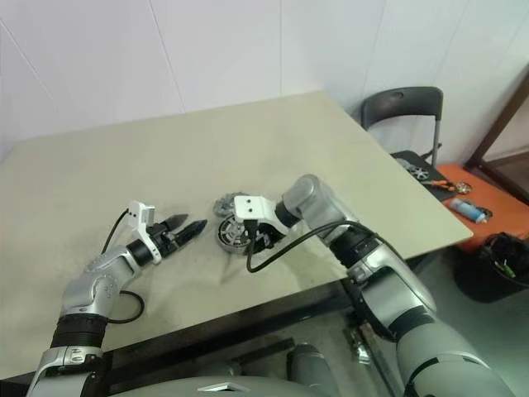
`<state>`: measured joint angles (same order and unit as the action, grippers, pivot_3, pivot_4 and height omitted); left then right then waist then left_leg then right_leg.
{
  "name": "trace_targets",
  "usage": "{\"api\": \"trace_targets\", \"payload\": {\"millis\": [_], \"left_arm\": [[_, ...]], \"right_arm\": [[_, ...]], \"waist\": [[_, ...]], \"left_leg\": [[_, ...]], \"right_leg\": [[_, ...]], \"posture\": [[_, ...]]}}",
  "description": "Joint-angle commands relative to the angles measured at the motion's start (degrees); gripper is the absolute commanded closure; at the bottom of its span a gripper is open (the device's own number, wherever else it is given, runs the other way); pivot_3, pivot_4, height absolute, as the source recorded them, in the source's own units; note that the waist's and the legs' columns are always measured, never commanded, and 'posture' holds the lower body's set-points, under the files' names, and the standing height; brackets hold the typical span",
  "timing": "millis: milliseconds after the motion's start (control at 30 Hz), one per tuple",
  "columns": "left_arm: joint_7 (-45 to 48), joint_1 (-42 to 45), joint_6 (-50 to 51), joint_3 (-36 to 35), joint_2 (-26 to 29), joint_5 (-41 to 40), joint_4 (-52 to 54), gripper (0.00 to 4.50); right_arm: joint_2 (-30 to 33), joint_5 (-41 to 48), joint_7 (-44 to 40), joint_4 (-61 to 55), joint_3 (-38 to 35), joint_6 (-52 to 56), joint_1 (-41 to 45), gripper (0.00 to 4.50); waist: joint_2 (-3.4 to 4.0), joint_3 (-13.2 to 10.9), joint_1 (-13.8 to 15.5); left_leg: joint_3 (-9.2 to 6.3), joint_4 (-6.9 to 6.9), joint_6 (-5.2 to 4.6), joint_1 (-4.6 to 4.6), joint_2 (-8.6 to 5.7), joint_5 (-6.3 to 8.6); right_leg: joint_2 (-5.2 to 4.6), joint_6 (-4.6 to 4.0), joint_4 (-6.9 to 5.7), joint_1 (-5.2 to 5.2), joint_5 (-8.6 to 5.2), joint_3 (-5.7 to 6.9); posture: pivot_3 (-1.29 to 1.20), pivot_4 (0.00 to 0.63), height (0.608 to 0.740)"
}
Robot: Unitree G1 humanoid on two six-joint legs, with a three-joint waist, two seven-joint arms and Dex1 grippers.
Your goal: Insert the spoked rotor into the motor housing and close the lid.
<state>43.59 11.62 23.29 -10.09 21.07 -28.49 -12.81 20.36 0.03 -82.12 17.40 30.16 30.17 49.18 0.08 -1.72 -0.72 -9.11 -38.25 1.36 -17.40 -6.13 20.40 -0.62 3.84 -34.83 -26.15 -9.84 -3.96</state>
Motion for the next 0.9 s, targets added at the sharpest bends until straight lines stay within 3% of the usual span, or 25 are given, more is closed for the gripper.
{"api": "trace_targets", "payload": {"millis": [33,133,267,467,567,667,900], "left_arm": [[0.2,1.5,-0.3,-0.1,0.3,-0.1,1.5,0.0],[0.5,2.0,-0.4,0.2,0.3,0.0,1.0,0.0],[1.0,2.8,-1.2,0.2,0.7,0.4,1.0,0.0],[4.1,4.4,-3.1,-0.4,2.9,-0.1,6.0,0.0],[4.8,5.7,-0.9,-1.5,5.2,-1.0,7.6,0.0],[4.6,5.3,-0.6,-1.2,7.1,-0.1,7.6,0.0],[1.3,1.7,1.7,-0.4,5.4,-1.1,13.4,0.0]], "right_arm": [[-0.2,6.7,-1.6,-5.6,-6.0,7.4,5.8,2.78],[-0.9,6.0,3.5,-1.9,-9.1,2.9,9.1,2.78],[4.5,-7.3,12.9,5.0,-3.9,-28.9,10.4,2.78],[6.1,-12.6,20.6,14.1,-2.7,-69.6,10.6,2.78],[7.3,-18.6,23.0,22.8,0.5,-83.0,13.4,2.78],[7.8,-25.3,24.9,29.1,4.4,-90.8,15.7,2.78],[6.4,-43.3,42.4,38.2,10.8,-95.7,18.9,2.78]], "waist": [[0.0,0.0,-0.1],[0.0,0.0,0.0],[-0.19,0.1,0.3],[-0.28,0.1,-0.4],[-0.31,0.1,-0.5],[-0.31,0.1,-0.4],[-0.32,0.1,-0.2]], "left_leg": [[0.03,0.0,0.0,0.0,0.0,0.0],[0.0,0.01,-0.04,0.01,0.0,0.03],[0.02,0.0,-0.02,0.05,-0.01,0.01],[0.17,0.06,0.18,0.02,0.04,-0.1],[0.23,0.05,0.19,0.05,0.05,-0.11],[0.31,0.03,-0.03,0.13,0.03,0.01],[0.38,0.05,0.25,0.12,0.05,-0.14]], "right_leg": [[0.0,0.0,-0.05,-0.05,0.0,-0.01],[0.0,-0.01,-0.11,-0.06,0.0,0.01],[-0.02,-0.01,-0.15,0.01,0.0,0.05],[0.02,-0.02,-0.12,-0.12,0.0,-0.02],[0.01,-0.03,-0.14,-0.08,0.0,-0.06],[0.03,-0.03,-0.19,-0.02,0.01,-0.13],[0.07,-0.09,-0.29,-0.15,-0.01,-0.22]], "posture": [[0.0,0.0,0.74],[0.0,0.0,0.74],[0.0,0.0,0.74],[0.0,0.0,0.74],[0.0,0.0,0.74],[0.0,0.0,0.74],[0.0,0.0,0.74]]}}
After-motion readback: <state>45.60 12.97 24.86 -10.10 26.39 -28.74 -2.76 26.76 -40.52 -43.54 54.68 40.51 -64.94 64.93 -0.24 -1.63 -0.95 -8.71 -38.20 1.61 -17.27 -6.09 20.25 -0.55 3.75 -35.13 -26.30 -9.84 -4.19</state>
